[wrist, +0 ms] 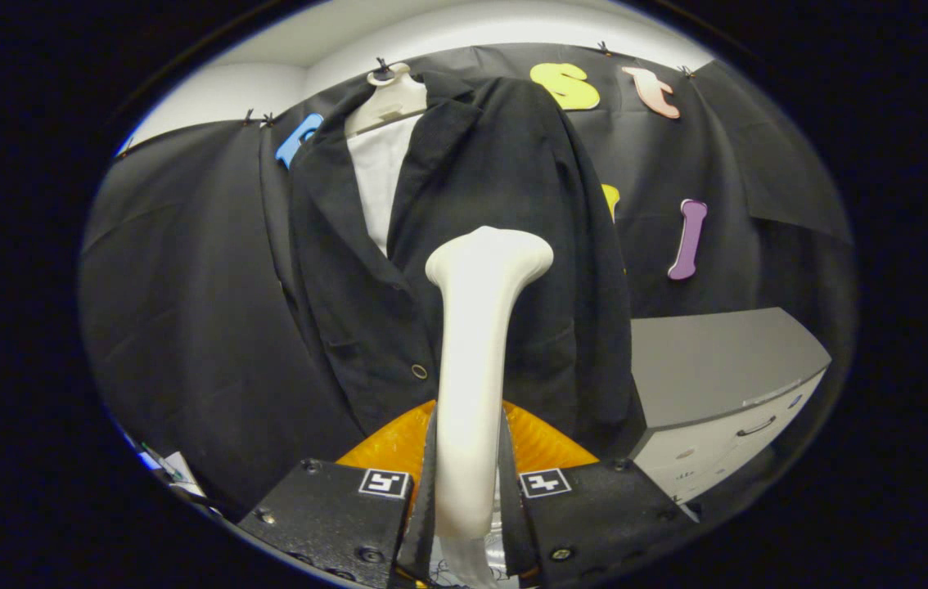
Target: Iron the clothes twice with a garment steamer, once on the left side and once on the right side.
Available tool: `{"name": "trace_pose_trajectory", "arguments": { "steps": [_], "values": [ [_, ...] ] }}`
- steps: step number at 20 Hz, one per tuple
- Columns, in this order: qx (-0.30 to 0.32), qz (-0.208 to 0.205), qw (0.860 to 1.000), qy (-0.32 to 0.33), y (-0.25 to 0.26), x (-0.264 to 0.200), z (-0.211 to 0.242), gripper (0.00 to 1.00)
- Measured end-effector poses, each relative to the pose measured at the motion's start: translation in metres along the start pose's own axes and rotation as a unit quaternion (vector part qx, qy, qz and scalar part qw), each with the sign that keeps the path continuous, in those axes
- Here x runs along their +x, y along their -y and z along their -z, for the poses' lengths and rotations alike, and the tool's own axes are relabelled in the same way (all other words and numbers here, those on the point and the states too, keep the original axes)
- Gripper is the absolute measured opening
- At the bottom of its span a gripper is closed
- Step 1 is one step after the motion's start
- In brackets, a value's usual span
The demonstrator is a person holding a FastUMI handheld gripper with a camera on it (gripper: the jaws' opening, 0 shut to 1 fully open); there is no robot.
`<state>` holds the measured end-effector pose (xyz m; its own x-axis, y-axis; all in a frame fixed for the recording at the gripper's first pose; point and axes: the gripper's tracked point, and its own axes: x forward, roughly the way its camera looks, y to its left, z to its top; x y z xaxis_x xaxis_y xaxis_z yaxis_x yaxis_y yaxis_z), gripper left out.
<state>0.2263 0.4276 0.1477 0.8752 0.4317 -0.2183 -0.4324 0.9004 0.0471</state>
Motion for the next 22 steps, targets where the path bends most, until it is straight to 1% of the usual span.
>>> {"name": "trace_pose_trajectory", "arguments": {
  "steps": [6,14,22],
  "values": [
    [0.002,0.005,0.999,-0.036,0.009,0.004,0.047,0.36],
    [0.008,0.011,0.997,-0.077,0.017,0.009,0.094,0.36],
    [0.012,0.016,0.991,-0.131,0.022,0.023,0.157,0.36]
  ]
}}
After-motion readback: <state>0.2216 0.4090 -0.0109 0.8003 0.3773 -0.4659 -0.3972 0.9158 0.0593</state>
